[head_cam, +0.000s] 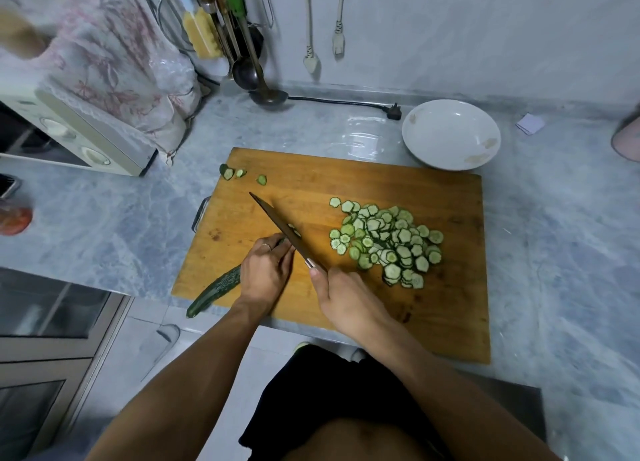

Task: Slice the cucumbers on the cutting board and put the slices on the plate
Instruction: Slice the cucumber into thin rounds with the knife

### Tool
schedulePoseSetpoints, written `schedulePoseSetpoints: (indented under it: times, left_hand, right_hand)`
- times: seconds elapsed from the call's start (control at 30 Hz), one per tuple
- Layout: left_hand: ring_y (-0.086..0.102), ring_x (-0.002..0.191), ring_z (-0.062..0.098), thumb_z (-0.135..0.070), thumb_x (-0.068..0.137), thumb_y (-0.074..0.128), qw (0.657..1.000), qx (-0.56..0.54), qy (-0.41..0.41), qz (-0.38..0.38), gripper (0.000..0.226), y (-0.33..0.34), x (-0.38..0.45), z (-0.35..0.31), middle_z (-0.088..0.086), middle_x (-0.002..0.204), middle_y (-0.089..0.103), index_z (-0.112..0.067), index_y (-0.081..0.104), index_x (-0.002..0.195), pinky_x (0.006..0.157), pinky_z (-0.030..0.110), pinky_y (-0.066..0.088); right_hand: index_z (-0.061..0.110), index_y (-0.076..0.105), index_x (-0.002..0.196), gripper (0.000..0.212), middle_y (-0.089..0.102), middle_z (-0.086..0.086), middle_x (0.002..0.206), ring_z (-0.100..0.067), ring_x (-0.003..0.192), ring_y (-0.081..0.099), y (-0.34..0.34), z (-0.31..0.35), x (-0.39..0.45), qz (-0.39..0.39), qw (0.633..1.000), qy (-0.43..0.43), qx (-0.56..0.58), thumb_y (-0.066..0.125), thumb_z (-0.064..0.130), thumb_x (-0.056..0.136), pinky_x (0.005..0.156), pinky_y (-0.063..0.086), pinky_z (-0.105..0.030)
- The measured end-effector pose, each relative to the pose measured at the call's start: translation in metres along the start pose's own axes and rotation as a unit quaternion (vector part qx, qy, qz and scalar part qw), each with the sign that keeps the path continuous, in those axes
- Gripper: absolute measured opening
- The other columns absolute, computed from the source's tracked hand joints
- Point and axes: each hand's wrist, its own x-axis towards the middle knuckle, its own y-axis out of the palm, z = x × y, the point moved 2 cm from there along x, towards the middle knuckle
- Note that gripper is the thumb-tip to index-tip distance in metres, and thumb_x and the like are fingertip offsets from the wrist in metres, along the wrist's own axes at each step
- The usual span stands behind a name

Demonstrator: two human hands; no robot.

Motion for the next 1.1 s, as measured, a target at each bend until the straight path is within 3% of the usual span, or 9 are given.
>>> schedulePoseSetpoints:
  times: [0.07,0.17,0.3,0.47,0.73,0.93,1.1]
  left_hand:
    - [0.060,0.096,0.026,-0.027,0.094,0.053,1.000,-0.009,0.009,0.012,0.026,-0.003,0.000,0.001,0.000,0.116,0.069,-0.017,0.074,0.106,0.063,0.031,0.052]
    - [0.063,0.101,0.028,-0.017,0.091,0.066,0.999,-0.039,0.011,0.027,0.023,-0.008,-0.001,0.001,0.007,0.116,0.070,-0.014,0.074,0.112,0.076,0.033,0.055]
    - [0.066,0.102,0.025,-0.023,0.090,0.067,0.994,-0.100,-0.007,0.042,0.025,-0.008,-0.014,-0.009,0.009,0.114,0.071,-0.015,0.075,0.112,0.088,0.031,0.055]
    - [0.066,0.102,0.025,-0.015,0.089,0.071,0.994,-0.106,-0.033,0.019,0.022,-0.008,-0.020,-0.025,0.008,0.114,0.071,-0.012,0.076,0.110,0.087,0.032,0.054]
    - [0.066,0.101,0.030,-0.022,0.088,0.059,0.996,-0.084,-0.022,0.030,0.028,-0.010,-0.023,-0.027,0.011,0.116,0.071,-0.009,0.077,0.105,0.084,0.032,0.052]
    - [0.063,0.104,0.029,-0.025,0.090,0.054,0.996,-0.061,-0.028,0.052,0.032,-0.005,-0.023,-0.024,0.007,0.120,0.069,-0.011,0.075,0.109,0.084,0.031,0.051]
    - [0.061,0.095,0.033,-0.001,0.083,0.066,0.998,-0.049,-0.006,0.034,0.020,-0.007,-0.025,-0.032,0.008,0.111,0.071,-0.006,0.076,0.099,0.073,0.033,0.052]
  right_hand:
    - [0.013,0.049,0.090,0.048,0.063,-0.018,0.096,-0.038,0.089,0.062,0.002,-0.002,-0.002,-0.010,1.000,-0.004,0.004,0.024,0.052,0.104,0.065,0.040,-0.035]
    - [0.013,0.050,0.086,0.051,0.061,-0.014,0.087,-0.036,0.087,0.062,-0.001,-0.009,0.000,-0.018,1.000,0.004,0.015,0.023,0.053,0.104,0.070,0.048,-0.038]
    - [0.011,0.056,0.081,0.058,0.062,-0.009,0.079,-0.030,0.078,0.062,-0.010,-0.031,-0.004,-0.035,0.999,0.015,0.034,0.023,0.052,0.104,0.070,0.049,-0.039]
    - [0.016,0.048,0.070,0.052,0.055,-0.005,0.070,-0.027,0.076,0.058,-0.014,-0.044,-0.023,-0.042,0.999,-0.004,0.033,0.026,0.049,0.105,0.067,0.041,-0.036]
    - [0.016,0.049,0.084,0.047,0.044,0.004,0.071,-0.027,0.080,0.055,-0.004,-0.028,-0.055,-0.038,0.999,-0.021,0.022,0.026,0.052,0.103,0.064,0.038,-0.034]
    - [0.013,0.049,0.083,0.048,0.046,0.002,0.068,-0.024,0.072,0.052,-0.002,-0.027,-0.057,-0.038,0.999,-0.026,0.023,0.026,0.049,0.105,0.060,0.035,-0.032]
    - [0.011,0.050,0.083,0.051,0.054,-0.006,0.073,-0.032,0.072,0.060,0.007,-0.022,-0.045,-0.040,0.999,-0.034,0.005,0.025,0.049,0.105,0.059,0.038,-0.032]
